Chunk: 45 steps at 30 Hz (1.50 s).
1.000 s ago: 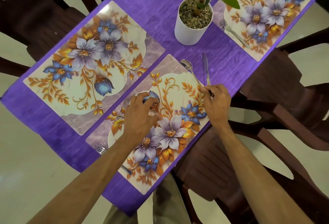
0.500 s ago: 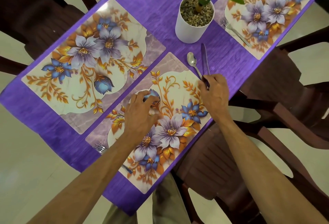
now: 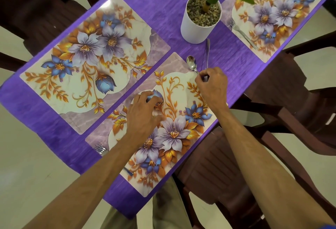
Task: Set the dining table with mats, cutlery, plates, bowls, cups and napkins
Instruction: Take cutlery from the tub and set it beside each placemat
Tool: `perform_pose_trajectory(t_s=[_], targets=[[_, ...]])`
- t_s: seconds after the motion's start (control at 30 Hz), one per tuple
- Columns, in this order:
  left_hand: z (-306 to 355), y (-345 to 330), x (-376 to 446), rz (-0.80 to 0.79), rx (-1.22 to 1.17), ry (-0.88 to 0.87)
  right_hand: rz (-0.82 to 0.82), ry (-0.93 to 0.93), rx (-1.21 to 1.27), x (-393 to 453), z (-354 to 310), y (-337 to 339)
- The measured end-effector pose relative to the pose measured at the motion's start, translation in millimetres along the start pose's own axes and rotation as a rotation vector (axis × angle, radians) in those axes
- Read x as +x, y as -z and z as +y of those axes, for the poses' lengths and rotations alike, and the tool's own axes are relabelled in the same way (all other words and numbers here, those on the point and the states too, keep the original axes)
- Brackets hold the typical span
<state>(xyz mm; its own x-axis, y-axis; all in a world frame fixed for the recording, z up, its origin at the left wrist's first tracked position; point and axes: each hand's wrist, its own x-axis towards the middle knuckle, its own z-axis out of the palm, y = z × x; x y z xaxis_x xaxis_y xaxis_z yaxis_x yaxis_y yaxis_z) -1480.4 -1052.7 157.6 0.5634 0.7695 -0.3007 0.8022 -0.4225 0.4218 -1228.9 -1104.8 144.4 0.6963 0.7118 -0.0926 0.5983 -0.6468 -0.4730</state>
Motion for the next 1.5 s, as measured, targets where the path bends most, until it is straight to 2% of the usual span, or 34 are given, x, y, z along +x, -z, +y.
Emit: perform_pose_trajectory(t_s=[0.47,0.63,0.7,0.77,0.9,1.0,1.13,1.23,1.33,1.5], targets=[[1.5,1.2,-0.4,-0.001,-0.011,0.007,-0.034,0.084,-0.031,-2.8,4.0,-3.8],[1.0,-0.4,-0.1,0.003,-0.014,0.009,0.103,0.055,0.004,-17.9,7.3,10.5],[0.2,-1.2,-0.3,0.008,-0.012,0.008,0.163,-0.003,0.096,-33.9,8.5,23.2],[0.6,-1.0,-0.3,0.007,-0.011,0.011,0.192,-0.080,0.311,-54.7,9.6,39.8],[0.3,-0.7,0.1,0.009,-0.012,0.006,0.066,-0.304,0.871,-92.9,13.6,61.9],[-0.1,-1.5,-0.2,0.009,-0.024,0.004,-0.043,-0.311,0.975,-103.5,21.2,55.8],[0.4,-0.5,0.0,0.007,-0.019,0.003,-0.116,-0.308,0.886,-104.0,20.3,34.7],[0.5,-0.2,-0.3,0.007,-0.012,-0.005,-0.097,-0.336,0.774,-95.4,11.8,23.1],[1.2,-0.2,-0.5,0.001,-0.001,0.002,-0.044,-0.279,0.516,-86.4,9.3,14.0],[0.5,-0.7,-1.7,0.009,-0.006,-0.003,0.000,-0.091,-0.049,-83.2,18.3,7.0]])
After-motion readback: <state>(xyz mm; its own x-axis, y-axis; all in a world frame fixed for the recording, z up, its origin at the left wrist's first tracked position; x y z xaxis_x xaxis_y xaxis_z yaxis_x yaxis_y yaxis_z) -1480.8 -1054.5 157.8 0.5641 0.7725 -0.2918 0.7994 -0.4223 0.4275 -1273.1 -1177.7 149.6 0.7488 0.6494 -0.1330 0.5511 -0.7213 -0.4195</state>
